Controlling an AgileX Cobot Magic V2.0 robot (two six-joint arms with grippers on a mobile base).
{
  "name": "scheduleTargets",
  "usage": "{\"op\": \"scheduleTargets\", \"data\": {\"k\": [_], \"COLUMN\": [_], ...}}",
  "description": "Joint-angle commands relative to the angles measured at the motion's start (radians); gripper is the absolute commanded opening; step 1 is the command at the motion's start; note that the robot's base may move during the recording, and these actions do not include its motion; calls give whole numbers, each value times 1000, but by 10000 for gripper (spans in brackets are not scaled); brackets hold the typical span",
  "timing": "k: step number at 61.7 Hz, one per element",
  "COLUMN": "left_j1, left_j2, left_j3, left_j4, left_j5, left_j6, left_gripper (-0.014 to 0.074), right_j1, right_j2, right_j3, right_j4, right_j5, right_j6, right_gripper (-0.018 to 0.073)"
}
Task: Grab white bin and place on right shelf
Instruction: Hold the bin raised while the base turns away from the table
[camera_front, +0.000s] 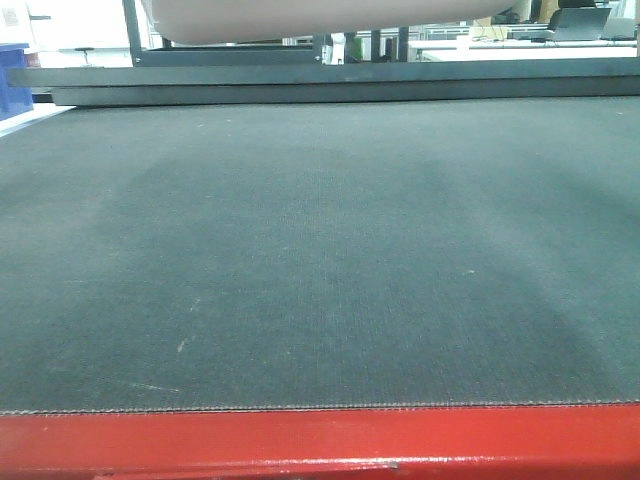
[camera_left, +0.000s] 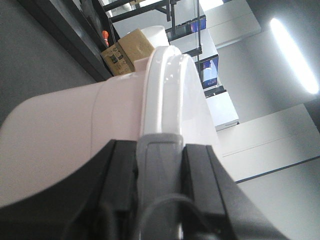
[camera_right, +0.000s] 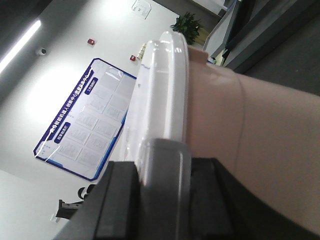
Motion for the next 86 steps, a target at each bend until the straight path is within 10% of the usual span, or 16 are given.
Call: {"op": "scheduleTargets", "data": {"k": [1,86], "left_j1": [-87,-87], "left_j2": [-64,-64], "left_j3": [-40,-40], "left_j4": [-108,-106], "left_j5": [432,421], "left_j6": [2,2], "left_gripper": [-127,-127], "right_j1": [55,55], "right_j2": [-48,-48], "right_j3": [-46,-46], "right_j4": [109,109], "right_j5": [311,190], "right_j6": [5,5], "right_gripper": [66,66]}}
